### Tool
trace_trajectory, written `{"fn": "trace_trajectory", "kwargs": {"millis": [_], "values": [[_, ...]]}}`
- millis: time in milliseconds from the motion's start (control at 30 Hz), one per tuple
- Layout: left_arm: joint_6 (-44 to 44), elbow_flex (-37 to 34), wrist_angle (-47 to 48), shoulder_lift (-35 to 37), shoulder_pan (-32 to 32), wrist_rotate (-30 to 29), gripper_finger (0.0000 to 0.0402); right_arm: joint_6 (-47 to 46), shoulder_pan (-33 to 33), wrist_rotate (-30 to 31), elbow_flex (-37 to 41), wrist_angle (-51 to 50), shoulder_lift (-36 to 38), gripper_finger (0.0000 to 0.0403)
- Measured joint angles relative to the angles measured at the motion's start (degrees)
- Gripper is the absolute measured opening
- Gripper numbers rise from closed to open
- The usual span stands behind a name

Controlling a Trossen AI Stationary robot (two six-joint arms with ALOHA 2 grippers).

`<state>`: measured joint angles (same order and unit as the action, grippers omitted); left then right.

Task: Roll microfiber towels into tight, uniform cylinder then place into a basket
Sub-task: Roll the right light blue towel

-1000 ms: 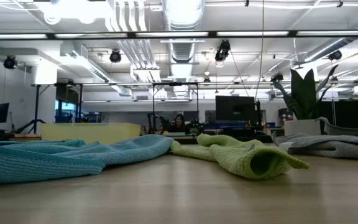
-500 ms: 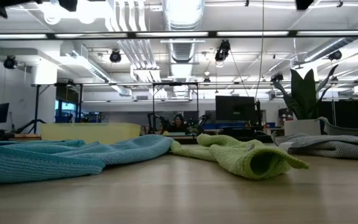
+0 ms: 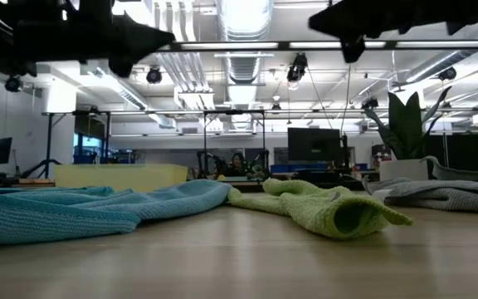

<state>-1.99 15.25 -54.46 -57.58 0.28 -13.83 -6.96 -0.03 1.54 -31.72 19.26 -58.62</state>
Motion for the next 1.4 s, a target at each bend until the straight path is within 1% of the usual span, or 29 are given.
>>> {"fn": "trace_trajectory", "kwargs": {"millis": [100,200,333,433,467,567,667,767,800,867,900,1000,1100,1167,1267,1333,1400], "values": [[3.14,0.05,-0.49,-2.56,0.01,0.03,0.0000,-3.34,0.00,0.00,-1.54,-0.35,-5.97,0.0022],[2.94,0.42,-0.78,-4.44,-0.01,0.31,0.0000,-3.66,0.00,0.00,-3.90,-0.97,-10.71,0.0022],[-1.25,2.23,-0.93,-4.98,0.10,0.42,0.0000,-0.41,-0.29,0.02,-9.36,-0.29,-14.88,0.0022],[-3.63,4.71,0.26,-4.47,0.39,0.02,0.0000,-0.25,-0.37,0.02,-13.15,-0.42,-17.86,0.0022],[-3.61,5.31,2.02,-3.68,0.38,0.03,0.0000,-0.52,-0.37,0.02,-14.22,-0.43,-18.90,0.0022],[-2.87,7.32,14.20,-1.50,0.21,1.88,0.0000,-2.73,-0.34,0.00,-16.75,-1.89,-21.91,0.0022],[-2.31,9.46,31.68,1.69,0.01,2.25,0.0000,-4.86,-0.26,0.02,-19.30,-7.98,-25.34,0.0022],[0.47,12.32,47.62,4.55,0.09,1.44,0.0000,-4.84,-0.38,0.00,-22.68,-14.20,-28.94,0.0022],[1.40,12.86,51.59,5.11,0.10,1.34,0.0000,-4.82,-0.37,0.02,-23.90,-16.65,-30.00,0.0022],[2.48,13.48,55.98,6.11,0.10,1.36,0.0000,-3.99,-0.37,0.02,-27.02,-21.14,-32.01,0.0022],[2.86,13.48,57.22,6.56,0.10,1.32,0.0000,-3.38,-0.37,0.02,-28.41,-23.43,-32.99,0.0022],[2.79,12.86,56.85,6.86,0.08,1.34,0.0000,-1.67,-0.37,0.04,-32.39,-29.08,-35.62,0.0022],[2.25,12.47,57.68,5.27,0.10,1.33,0.0000,-0.38,-0.37,0.05,-34.38,-31.67,-37.47,0.0022],[0.02,12.43,58.12,3.70,0.10,0.92,0.0000,0.99,-0.37,0.27,-34.71,-31.33,-38.37,0.0022],[0.00,12.41,58.00,0.36,0.06,-0.13,0.0009,2.48,-0.35,4.81,-34.53,-31.83,-38.91,0.0022],[0.43,12.36,56.97,-2.26,-0.03,-0.05,0.0028,2.47,-0.37,8.49,-33.89,-33.24,-38.63,0.0022],[2.26,12.36,56.51,-4.67,-0.35,0.24,0.0055,1.70,-0.38,10.31,-32.62,-33.08,-37.84,0.0022]]}}
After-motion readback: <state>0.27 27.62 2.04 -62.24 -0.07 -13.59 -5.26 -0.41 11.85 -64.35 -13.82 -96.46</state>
